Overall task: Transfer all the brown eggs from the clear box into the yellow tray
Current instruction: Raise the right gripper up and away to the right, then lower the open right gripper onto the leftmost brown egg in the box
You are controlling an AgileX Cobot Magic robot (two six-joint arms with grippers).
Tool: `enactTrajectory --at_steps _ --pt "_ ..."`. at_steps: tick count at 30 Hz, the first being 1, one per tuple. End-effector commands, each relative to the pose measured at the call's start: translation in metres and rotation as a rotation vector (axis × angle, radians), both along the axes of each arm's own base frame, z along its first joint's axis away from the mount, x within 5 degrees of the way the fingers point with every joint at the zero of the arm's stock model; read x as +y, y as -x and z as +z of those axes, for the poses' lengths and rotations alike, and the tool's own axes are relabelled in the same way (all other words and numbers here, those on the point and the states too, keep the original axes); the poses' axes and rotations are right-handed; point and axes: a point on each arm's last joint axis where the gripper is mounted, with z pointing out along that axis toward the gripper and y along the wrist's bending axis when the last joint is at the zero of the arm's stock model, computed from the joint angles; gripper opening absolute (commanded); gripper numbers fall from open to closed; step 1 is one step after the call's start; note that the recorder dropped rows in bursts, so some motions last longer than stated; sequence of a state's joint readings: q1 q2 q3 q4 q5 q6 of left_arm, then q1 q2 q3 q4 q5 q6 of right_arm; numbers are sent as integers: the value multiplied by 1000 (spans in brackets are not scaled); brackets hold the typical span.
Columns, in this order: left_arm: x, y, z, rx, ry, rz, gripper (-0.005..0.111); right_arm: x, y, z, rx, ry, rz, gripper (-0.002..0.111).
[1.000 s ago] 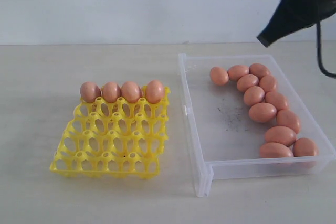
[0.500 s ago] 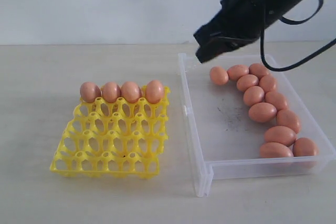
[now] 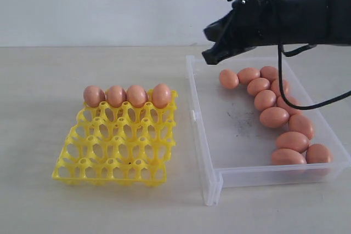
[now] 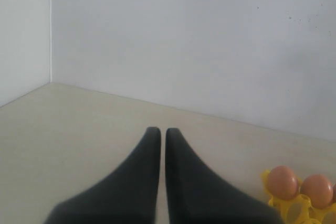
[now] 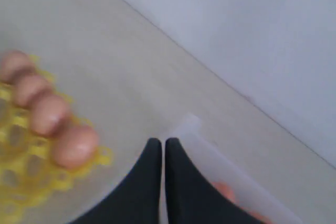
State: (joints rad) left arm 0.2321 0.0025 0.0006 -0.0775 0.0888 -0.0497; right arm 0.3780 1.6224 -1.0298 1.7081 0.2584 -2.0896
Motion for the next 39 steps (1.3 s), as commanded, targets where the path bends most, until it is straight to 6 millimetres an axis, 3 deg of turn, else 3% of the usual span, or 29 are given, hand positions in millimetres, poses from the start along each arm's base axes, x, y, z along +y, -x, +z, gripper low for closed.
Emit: enactTrajectory --at_steps 1,4,6,8,10,15,18,20,22,24,26,28,33,36,39 --pt "0 0 2 -19 14 2 4 -39 -8 5 -67 236 -342 0" --pt "0 0 2 -19 14 2 4 -66 -7 22 -170 378 -576 0" --pt "0 0 2 -19 14 2 4 -83 -2 40 -254 352 -780 0" --pt "0 0 2 -19 14 2 4 -94 7 60 -331 214 -912 0" --pt "0 0 2 -19 14 2 4 -98 22 83 -407 -46 -957 0" --pt "0 0 2 -19 14 2 4 -83 67 125 -526 -678 -608 0" --pt "0 0 2 -19 14 2 4 -58 93 138 -580 -822 -202 0" --pt "0 0 2 -19 14 2 4 -41 107 142 -592 -821 63 0" --pt "0 0 2 -19 14 2 4 -35 109 139 -558 -811 126 0" --pt "0 0 2 -19 14 2 4 -39 99 129 -455 -755 -4 0" --pt "0 0 2 -19 14 2 4 -46 84 110 -331 -576 -182 0" --pt "0 0 2 -19 14 2 4 -49 75 90 -253 -354 -252 0" --pt "0 0 2 -21 13 2 4 -44 53 54 -118 -211 -290 1" --pt "0 0 2 -21 13 2 4 -48 35 27 114 -21 -405 8" --pt "0 0 2 -21 13 2 4 -48 14 4 310 164 -479 22"
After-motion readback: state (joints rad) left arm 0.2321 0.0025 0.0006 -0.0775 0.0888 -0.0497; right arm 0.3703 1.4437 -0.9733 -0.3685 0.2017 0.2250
